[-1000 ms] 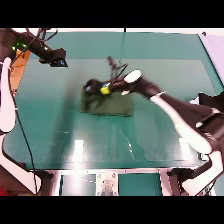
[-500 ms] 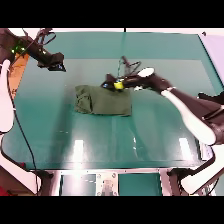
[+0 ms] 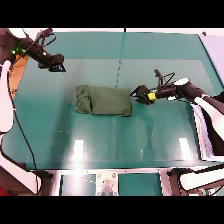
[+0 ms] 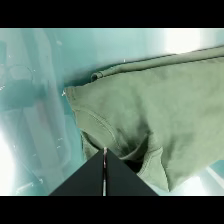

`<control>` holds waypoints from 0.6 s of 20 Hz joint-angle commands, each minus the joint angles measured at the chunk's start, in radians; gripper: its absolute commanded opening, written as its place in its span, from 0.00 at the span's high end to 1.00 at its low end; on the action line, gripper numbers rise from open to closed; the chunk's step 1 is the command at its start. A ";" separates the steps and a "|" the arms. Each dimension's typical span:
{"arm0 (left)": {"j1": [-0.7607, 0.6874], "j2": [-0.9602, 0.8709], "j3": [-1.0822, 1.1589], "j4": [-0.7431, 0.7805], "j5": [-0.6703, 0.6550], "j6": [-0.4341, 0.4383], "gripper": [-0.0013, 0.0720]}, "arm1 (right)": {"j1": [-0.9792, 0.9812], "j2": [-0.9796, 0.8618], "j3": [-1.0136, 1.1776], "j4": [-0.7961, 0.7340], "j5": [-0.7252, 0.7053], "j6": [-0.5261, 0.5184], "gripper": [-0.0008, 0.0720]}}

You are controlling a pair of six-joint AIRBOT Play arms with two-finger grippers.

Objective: Fold the shirts.

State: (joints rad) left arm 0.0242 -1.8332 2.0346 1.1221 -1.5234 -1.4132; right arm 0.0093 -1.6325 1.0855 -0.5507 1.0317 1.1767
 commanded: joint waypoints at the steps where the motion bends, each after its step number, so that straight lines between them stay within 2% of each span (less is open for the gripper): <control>1: 0.000 0.001 0.000 0.001 0.012 0.000 0.95 | 0.076 -0.050 -0.032 0.050 -0.084 -0.031 0.12; 5: 0.000 0.001 0.000 0.000 -0.004 0.001 0.95 | 0.188 -0.109 0.023 0.178 -0.152 -0.034 0.14; 6: 0.000 0.001 0.000 0.000 -0.014 0.001 0.95 | 0.197 -0.111 0.052 0.205 -0.145 -0.025 0.25; 7: 0.000 0.001 0.000 0.001 -0.019 0.000 0.95 | 0.197 -0.111 0.089 0.231 -0.118 -0.031 0.72; 8: 0.000 0.001 0.000 0.001 -0.018 0.000 0.95 | 0.193 -0.110 0.142 0.238 -0.079 -0.032 0.95; 12: 0.000 0.001 0.000 0.000 -0.019 0.000 0.95 | 0.108 -0.051 0.355 0.222 0.024 0.040 0.96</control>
State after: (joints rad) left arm 0.0242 -1.8328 2.0346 1.1221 -1.5387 -1.4128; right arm 0.1600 -1.7157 1.3140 -0.3439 0.9924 1.1713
